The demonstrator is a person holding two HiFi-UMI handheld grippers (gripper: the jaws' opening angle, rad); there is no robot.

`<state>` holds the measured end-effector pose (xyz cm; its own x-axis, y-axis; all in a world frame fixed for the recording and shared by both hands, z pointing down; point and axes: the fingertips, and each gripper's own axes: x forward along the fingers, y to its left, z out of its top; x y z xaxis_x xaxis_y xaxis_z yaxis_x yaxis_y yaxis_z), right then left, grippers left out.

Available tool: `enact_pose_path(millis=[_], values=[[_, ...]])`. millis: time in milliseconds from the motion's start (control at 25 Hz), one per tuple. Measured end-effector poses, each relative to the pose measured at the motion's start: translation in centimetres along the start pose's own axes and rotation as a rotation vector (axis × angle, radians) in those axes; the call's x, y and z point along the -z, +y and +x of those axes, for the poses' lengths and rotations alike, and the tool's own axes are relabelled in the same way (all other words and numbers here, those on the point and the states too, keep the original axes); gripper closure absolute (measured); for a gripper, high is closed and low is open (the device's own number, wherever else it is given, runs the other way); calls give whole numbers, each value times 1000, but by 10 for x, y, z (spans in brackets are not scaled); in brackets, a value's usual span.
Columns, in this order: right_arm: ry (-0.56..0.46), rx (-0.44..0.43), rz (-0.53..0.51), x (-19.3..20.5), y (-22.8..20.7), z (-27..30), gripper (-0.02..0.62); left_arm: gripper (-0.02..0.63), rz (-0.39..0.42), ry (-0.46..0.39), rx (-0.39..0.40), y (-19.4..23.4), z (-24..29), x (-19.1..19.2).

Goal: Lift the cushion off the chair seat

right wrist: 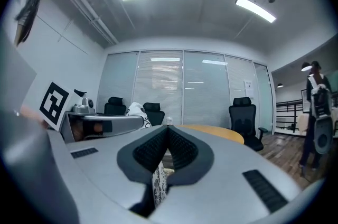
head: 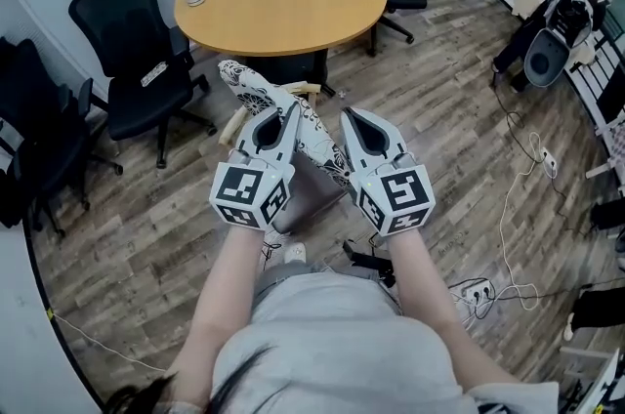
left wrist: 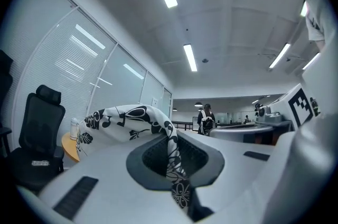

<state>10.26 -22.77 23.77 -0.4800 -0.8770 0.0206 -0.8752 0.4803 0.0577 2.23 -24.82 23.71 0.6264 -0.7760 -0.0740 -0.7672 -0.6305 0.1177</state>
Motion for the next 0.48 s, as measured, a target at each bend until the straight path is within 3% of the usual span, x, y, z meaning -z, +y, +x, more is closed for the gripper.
enact_pose_path(millis=[480], values=[[-29, -6, -72, -17, 8, 3, 571, 592, 76, -70, 1, -4, 1, -24]])
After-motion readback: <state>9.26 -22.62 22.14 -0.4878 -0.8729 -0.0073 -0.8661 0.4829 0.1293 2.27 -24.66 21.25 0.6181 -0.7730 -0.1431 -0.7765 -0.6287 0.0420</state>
